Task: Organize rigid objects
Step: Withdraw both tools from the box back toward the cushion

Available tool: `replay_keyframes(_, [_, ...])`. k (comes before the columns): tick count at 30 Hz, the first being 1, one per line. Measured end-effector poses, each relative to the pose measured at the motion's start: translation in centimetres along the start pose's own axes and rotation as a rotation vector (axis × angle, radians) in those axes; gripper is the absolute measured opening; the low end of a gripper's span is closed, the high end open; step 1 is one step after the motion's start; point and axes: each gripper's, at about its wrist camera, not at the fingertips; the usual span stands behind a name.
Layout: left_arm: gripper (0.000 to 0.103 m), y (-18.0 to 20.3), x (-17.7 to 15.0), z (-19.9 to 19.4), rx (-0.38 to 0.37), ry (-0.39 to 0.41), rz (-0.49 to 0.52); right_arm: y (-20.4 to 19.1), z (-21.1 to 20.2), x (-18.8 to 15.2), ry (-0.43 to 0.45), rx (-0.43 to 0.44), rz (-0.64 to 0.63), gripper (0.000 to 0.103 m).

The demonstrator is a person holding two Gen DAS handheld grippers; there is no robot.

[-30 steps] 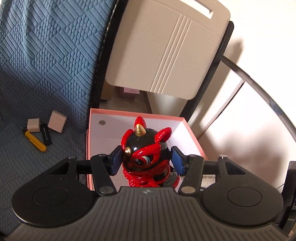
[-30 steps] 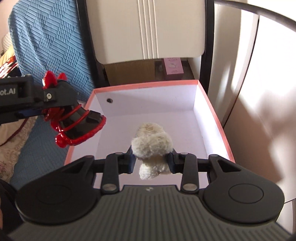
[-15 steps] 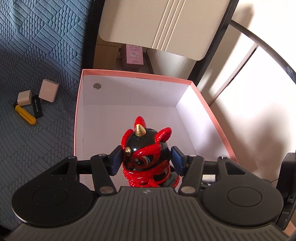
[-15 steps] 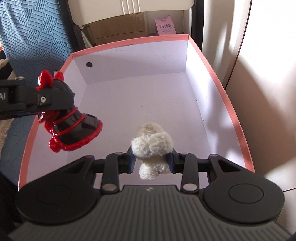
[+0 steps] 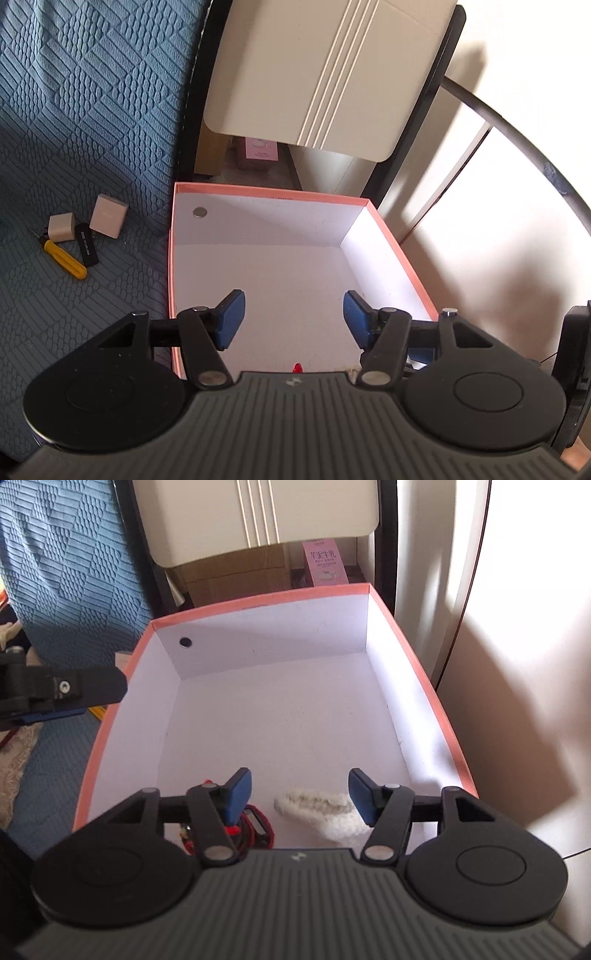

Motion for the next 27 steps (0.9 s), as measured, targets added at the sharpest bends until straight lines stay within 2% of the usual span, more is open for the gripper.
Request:
replay_keyframes(15, [0.068, -4.3, 4.1, -13.7, -0.017, 0.277, 0.049, -8.1, -8.2, 4.8, 0.242, 0.076, -0.083, 0.061])
replay_keyframes(23, [0.071, -8.1, 4.1, -18.2, 0.005, 0.372, 0.044, -12.9, -9.6, 4.5, 0.282, 0.121, -0.146, 0.061])
replay_keyframes(27, [0.071, -10.7, 3.5, -18.6, 0.026, 0.369, 0.035, -15.0, -9.3, 3.6, 0.277, 0.133, -0.167, 0.061])
Point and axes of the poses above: each gripper's, at about its wrist camera, not at the fingertips, and z roughly the way its jaws point, y to its right, x to its top, and after that the axes turned 5 degrees about y, right-handed
